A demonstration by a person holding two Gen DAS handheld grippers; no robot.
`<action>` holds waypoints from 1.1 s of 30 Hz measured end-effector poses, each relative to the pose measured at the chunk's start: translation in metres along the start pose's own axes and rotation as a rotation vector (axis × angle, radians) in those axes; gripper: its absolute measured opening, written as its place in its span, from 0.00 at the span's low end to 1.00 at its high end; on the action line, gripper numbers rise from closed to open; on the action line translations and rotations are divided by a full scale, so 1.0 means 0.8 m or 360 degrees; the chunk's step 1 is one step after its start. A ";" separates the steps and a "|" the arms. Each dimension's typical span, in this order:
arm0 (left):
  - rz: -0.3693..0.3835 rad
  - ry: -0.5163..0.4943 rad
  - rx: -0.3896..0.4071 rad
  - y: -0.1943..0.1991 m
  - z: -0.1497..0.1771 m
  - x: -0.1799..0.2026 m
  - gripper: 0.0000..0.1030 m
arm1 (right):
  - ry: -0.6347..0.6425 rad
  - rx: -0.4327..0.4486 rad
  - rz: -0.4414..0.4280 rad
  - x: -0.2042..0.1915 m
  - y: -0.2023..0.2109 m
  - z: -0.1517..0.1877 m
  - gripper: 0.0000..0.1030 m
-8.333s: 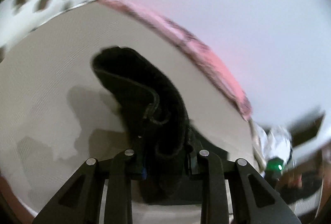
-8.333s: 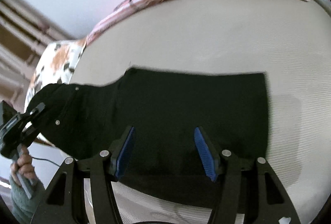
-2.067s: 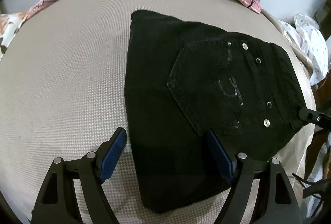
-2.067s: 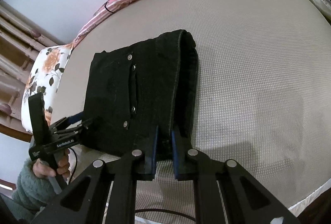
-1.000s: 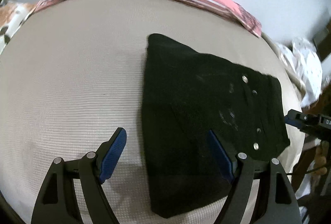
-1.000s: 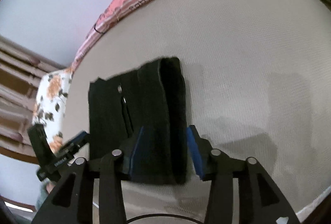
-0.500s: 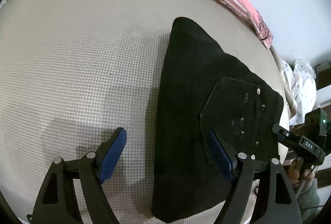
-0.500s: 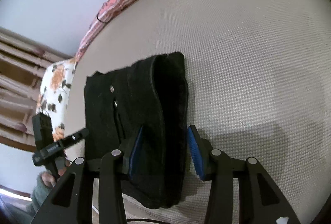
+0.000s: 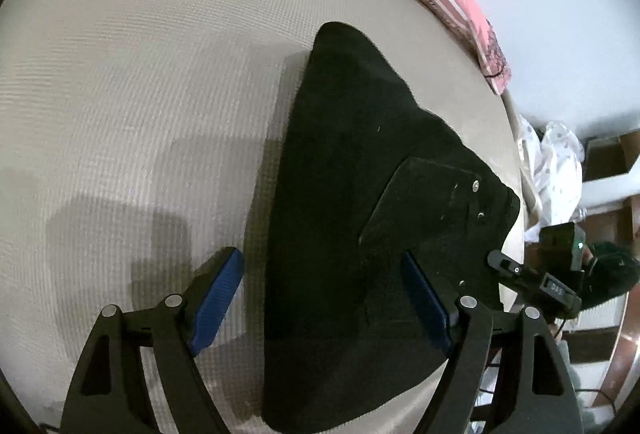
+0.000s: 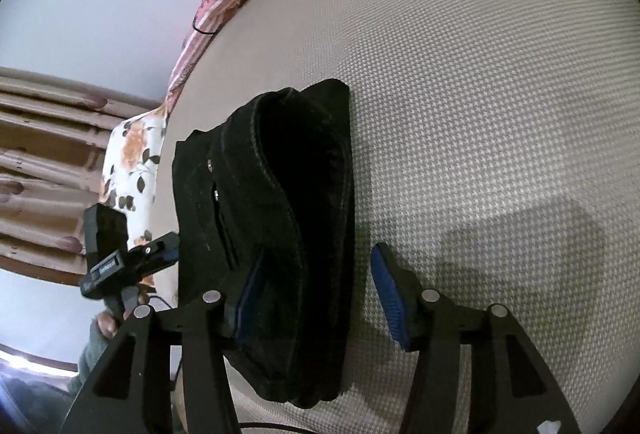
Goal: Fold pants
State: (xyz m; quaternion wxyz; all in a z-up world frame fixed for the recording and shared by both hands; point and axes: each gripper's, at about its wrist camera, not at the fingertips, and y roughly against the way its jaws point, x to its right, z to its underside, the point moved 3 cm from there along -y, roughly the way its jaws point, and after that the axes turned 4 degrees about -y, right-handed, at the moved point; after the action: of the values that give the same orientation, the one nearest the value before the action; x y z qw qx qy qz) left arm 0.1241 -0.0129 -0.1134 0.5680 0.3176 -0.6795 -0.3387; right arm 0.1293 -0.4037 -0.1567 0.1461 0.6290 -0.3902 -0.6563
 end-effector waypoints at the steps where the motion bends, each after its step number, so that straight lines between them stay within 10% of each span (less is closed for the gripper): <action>1: 0.0020 -0.0004 -0.0021 -0.004 -0.006 0.001 0.78 | -0.0001 -0.0010 -0.0017 0.000 -0.001 -0.002 0.49; 20: 0.0254 -0.0110 -0.0069 -0.028 -0.018 0.020 0.78 | 0.0070 -0.0145 -0.0180 -0.012 -0.031 -0.022 0.42; 28: 0.0158 -0.0194 -0.0011 -0.037 -0.022 0.037 0.77 | 0.0009 -0.0093 -0.0295 -0.004 -0.039 -0.030 0.35; 33: -0.0073 -0.0312 0.0067 -0.040 -0.013 0.048 0.55 | 0.0024 -0.0025 -0.0230 -0.014 -0.035 -0.024 0.31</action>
State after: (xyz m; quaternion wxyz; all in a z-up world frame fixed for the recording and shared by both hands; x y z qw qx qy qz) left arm 0.1297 -0.0635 -0.1174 0.4841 0.3101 -0.7314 -0.3667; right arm 0.1576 -0.3841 -0.1664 0.1060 0.6594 -0.3376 -0.6633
